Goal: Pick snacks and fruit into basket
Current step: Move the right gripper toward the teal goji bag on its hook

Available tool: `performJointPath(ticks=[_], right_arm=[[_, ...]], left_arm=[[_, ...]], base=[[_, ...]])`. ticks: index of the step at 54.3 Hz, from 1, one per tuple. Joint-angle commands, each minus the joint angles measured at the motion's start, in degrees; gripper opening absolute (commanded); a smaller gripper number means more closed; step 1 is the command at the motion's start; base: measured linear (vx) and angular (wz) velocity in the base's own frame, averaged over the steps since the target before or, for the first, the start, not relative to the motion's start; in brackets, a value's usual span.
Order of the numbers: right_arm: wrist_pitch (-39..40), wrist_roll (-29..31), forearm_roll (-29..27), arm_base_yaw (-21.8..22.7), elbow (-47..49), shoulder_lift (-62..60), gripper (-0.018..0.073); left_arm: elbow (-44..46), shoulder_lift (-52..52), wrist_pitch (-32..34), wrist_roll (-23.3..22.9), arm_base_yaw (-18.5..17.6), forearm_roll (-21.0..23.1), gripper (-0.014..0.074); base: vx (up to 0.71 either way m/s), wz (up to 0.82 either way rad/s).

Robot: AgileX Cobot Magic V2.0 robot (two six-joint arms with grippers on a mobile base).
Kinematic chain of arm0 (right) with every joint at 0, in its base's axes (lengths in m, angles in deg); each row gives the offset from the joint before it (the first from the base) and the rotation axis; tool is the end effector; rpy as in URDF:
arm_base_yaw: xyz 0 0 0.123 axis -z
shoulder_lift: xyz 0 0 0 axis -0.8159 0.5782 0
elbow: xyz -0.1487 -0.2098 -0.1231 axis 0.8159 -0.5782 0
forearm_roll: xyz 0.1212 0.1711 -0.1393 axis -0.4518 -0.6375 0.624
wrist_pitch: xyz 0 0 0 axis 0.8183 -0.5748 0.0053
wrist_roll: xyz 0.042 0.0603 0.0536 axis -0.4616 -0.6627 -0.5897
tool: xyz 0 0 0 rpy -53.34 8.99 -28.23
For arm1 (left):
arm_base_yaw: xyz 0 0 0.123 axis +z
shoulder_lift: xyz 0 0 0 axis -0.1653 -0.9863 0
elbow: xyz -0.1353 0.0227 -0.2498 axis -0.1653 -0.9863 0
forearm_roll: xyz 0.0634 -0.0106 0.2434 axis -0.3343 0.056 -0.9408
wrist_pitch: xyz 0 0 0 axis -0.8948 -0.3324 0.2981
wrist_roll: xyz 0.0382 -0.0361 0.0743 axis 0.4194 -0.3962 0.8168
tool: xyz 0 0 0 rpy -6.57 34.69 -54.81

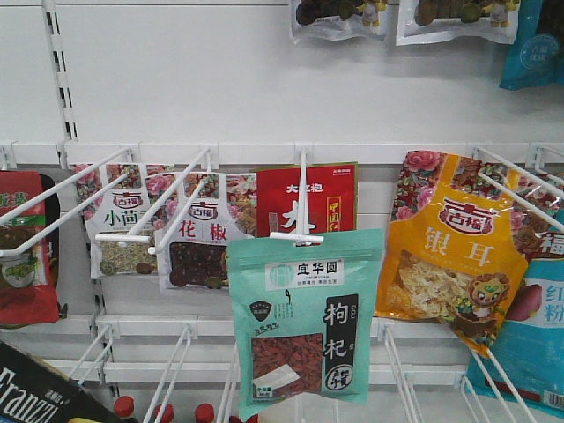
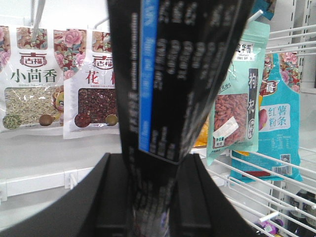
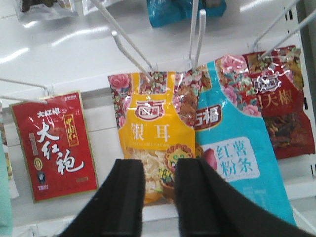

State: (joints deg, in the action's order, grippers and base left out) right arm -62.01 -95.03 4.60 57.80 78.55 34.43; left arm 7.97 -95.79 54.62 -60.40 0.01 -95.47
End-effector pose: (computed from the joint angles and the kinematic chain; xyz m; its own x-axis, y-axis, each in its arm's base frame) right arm 0.0522 -0.0010 0.2412 0.3127 0.1859 -0.9315 -0.0276 0.9820 0.1868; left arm 0.0902 -0.0432 0.2460 0.1101 -0.1751 -0.9784 0.4769 0.8730 -0.1026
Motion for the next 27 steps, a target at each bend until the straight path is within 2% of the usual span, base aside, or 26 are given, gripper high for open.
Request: performJointPath(ticks=[1, 5, 9, 16, 21, 27], right_arm=[[4.20, -1.01, 0.78, 0.07, 3.93, 1.02, 0.0473], [2.64, -3.81, 0.78, 0.07, 5.79, 3.13, 0.0554], [3.02, -5.65, 0.99, 0.07, 7.57, 6.64, 0.0599], [5.54, -7.57, 3.45, 0.07, 10.77, 15.17, 0.0592], [9.00, -12.12, 8.20, 0.07, 12.42, 22.29, 0.0569], [16.73, -22.78, 18.31, 0.07, 13.68, 30.51, 0.0545]], left_arm=[[1.56, 0.06, 4.59, -0.34, -0.31, 2.46, 0.0000], [1.56, 0.06, 4.59, -0.34, -0.31, 2.46, 0.0000], [1.56, 0.06, 4.59, -0.34, -0.31, 2.46, 0.0000], [1.56, 0.06, 4.59, -0.34, -0.31, 2.46, 0.0000], [1.56, 0.06, 4.59, -0.34, -0.31, 2.46, 0.0000], [1.56, 0.06, 4.59, -0.34, -0.31, 2.46, 0.0000]], base=[[0.00, 0.00], [0.00, 0.00], [0.00, 0.00], [0.00, 0.00], [0.00, 0.00], [0.00, 0.00]])
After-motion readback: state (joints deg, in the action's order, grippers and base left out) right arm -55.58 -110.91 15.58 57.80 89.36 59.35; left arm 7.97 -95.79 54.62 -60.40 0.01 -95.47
